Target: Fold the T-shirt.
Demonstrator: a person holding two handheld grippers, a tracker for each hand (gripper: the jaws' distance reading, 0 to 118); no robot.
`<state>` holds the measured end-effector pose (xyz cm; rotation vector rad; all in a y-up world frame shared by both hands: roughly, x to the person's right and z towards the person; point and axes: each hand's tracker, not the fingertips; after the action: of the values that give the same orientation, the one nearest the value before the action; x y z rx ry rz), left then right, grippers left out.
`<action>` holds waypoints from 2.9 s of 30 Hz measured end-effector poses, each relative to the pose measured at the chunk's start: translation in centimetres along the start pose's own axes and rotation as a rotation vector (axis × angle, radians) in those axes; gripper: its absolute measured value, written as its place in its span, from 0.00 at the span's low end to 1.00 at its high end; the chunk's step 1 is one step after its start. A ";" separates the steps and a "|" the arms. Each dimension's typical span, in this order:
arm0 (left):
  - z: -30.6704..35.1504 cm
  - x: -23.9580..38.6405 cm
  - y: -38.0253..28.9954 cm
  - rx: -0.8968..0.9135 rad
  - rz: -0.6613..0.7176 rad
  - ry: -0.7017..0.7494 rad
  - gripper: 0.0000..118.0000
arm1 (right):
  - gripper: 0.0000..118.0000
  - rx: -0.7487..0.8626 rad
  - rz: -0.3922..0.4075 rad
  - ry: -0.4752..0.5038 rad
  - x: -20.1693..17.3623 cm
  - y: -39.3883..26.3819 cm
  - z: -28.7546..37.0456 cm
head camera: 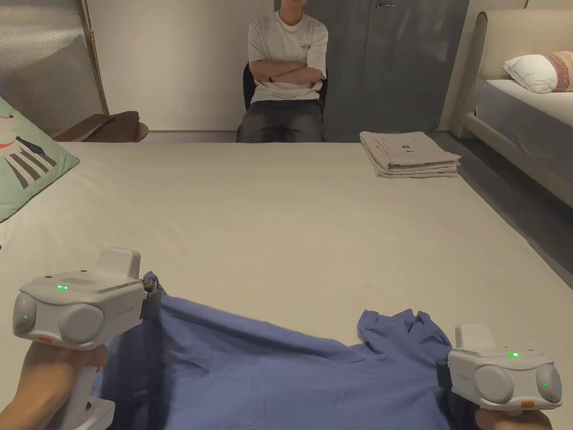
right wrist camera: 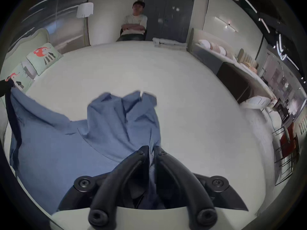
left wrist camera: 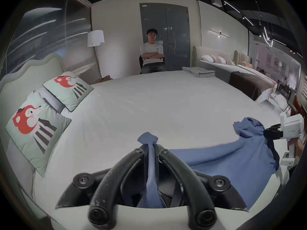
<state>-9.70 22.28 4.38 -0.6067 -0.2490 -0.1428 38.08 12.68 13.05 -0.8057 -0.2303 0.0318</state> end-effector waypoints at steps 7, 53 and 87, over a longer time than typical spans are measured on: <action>2.7 -1.7 1.1 0.075 0.081 0.034 0.02 | 0.04 0.214 0.050 -0.029 -0.3 4.3 5.8; -4.9 -7.1 19.0 0.449 0.127 0.316 0.02 | 0.04 0.799 -0.034 0.014 -2.8 28.3 5.9; 9.1 -3.5 -22.3 -0.078 0.233 0.197 0.02 | 0.04 0.214 -0.172 0.212 -0.3 -13.2 12.2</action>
<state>-19.39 9.68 22.77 -0.6891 0.0186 0.0130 34.34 12.16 30.64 -0.5694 -0.0922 -0.1873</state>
